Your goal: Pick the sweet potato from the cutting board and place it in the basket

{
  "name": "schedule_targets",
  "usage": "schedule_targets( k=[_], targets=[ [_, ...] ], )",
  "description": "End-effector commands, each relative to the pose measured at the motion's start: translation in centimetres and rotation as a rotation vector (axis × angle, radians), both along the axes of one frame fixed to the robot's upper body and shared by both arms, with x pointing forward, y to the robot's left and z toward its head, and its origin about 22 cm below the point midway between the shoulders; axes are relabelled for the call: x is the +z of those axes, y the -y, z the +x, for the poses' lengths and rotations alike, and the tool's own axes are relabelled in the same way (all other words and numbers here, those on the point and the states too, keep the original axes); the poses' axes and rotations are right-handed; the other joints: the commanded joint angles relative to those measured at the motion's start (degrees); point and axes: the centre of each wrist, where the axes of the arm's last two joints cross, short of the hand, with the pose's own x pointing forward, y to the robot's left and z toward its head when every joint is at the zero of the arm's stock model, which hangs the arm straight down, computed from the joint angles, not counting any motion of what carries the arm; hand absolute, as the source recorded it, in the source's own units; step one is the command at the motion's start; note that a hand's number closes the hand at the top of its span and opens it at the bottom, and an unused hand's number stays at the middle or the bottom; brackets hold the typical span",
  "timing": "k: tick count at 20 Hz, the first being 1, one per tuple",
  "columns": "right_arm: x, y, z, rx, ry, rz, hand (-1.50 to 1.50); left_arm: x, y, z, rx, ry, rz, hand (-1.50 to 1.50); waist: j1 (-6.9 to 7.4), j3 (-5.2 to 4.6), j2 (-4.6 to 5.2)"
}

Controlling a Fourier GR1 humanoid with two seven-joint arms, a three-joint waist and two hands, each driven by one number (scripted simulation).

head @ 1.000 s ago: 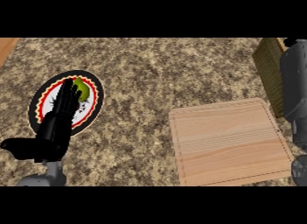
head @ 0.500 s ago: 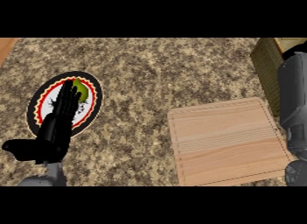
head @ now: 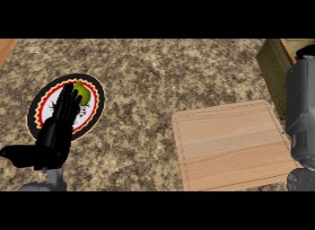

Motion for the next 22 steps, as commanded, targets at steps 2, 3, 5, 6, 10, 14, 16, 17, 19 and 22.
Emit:
schedule_targets(
  k=[2, 3, 5, 6, 10, 14, 16, 17, 19, 22],
  targets=[
    [2.2, -0.8, 0.2, -0.159, 0.137, -0.079, -1.5, -0.9, 0.5, 0.0, -0.005, -0.007, -0.011, 0.0, 0.05, -0.03, 0.18],
    [3.2, -0.1, -0.1, -0.187, 0.151, -0.085, -1.5, 0.3, 0.0, -0.4, 0.014, -0.002, -0.009, 0.0, -0.04, -0.01, -0.14],
    [2.4, -1.0, -0.3, -0.214, 0.147, -0.089, -1.5, -1.2, -0.9, -0.5, 0.012, -0.014, 0.017, 0.0, -0.27, -0.05, -0.04],
    [3.7, -1.1, -0.4, -0.232, 0.146, -0.077, -1.5, -1.4, -0.5, -0.6, 0.037, -0.022, 0.007, 0.0, -0.52, -0.05, -0.22],
    [4.8, -3.3, -1.0, -0.312, 0.185, -0.113, -1.5, 0.0, -1.3, 0.3, 0.008, -0.01, 0.004, 0.0, -0.74, -0.07, -0.32],
    [7.0, -3.5, -3.0, -0.332, 0.3, -0.156, -1.5, 0.4, -1.0, 0.4, 0.041, -0.014, 0.005, 0.0, -1.77, -0.03, -0.82],
    [7.3, -4.0, -3.8, -0.333, 0.34, -0.172, -1.5, -0.7, -0.2, 0.1, 0.017, -0.018, -0.007, 0.0, -1.43, -0.08, -0.99],
    [8.8, -4.3, -4.3, -0.319, 0.344, -0.171, -1.5, 0.2, -1.0, -0.6, 0.018, -0.022, 0.002, 0.0, -1.13, -0.05, -1.28],
    [8.6, -5.9, -4.5, -0.293, 0.325, -0.192, -1.5, -0.2, 0.0, 0.2, 0.026, -0.022, -0.001, 0.0, -0.78, -0.06, -0.97],
    [8.6, -6.3, -6.1, -0.217, 0.386, -0.188, -1.5, 0.3, -0.2, 0.3, 0.003, -0.023, -0.012, 0.0, -1.03, -0.02, -1.15]
  ],
)
